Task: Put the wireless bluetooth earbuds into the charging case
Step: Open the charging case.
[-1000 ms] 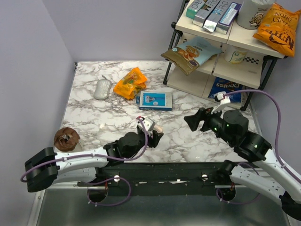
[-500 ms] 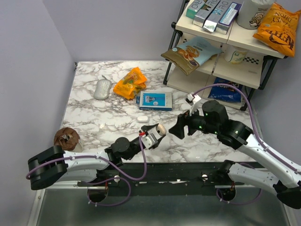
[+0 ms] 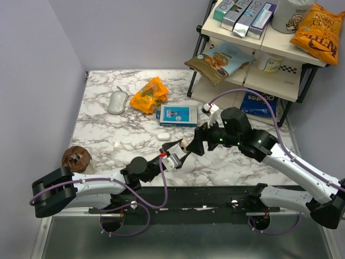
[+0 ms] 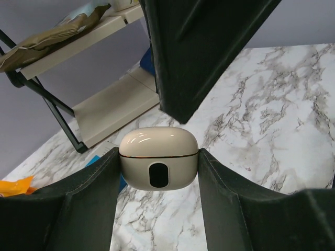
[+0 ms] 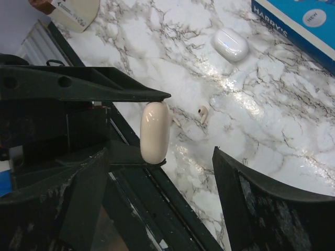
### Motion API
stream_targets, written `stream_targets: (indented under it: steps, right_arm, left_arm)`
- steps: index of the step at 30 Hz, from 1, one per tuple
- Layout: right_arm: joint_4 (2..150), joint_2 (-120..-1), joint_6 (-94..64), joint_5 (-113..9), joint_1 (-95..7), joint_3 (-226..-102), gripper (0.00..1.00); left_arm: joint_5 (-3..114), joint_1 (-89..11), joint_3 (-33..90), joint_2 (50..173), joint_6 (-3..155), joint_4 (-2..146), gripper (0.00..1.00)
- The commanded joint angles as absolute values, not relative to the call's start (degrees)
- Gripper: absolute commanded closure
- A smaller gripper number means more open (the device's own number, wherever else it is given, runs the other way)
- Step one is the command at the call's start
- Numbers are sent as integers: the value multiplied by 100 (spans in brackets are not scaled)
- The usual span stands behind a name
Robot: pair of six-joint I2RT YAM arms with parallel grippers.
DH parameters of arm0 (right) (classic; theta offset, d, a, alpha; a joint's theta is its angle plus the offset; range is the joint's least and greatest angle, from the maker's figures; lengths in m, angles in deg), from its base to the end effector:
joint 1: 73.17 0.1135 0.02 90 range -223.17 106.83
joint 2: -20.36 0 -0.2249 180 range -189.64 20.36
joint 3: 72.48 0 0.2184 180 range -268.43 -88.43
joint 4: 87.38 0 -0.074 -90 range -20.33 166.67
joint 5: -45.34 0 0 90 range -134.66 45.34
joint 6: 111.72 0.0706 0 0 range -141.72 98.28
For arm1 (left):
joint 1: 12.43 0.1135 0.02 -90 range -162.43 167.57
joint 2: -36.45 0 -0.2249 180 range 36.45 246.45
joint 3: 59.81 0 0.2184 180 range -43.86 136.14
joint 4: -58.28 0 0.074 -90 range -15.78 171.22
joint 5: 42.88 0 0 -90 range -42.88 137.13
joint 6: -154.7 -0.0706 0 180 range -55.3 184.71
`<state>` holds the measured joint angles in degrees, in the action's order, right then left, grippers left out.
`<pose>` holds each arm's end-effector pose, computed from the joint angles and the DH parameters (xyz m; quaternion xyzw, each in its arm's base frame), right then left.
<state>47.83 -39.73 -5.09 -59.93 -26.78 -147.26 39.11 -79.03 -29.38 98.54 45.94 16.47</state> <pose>0.1535 0.1881 0.2926 -0.2846 0.8129 0.3568 0.3617 0.1053 -0.2185 0.2230 0.3946 0.5070 -0.2692 0.7175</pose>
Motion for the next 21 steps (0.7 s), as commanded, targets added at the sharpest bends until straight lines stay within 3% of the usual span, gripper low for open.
stream_targets:
  steps: [1, 21]
  right_arm:
    - [4758, -4142, -520, -5961, -2668, -14942, 12]
    - [4591, -4222, -414, -5258, -2659, -14925, 13]
  left_arm:
    - [4185, -7966, -2795, 9684, 4511, 1446, 100]
    - [4045, -8203, -2830, 9455, 4361, 1639, 100]
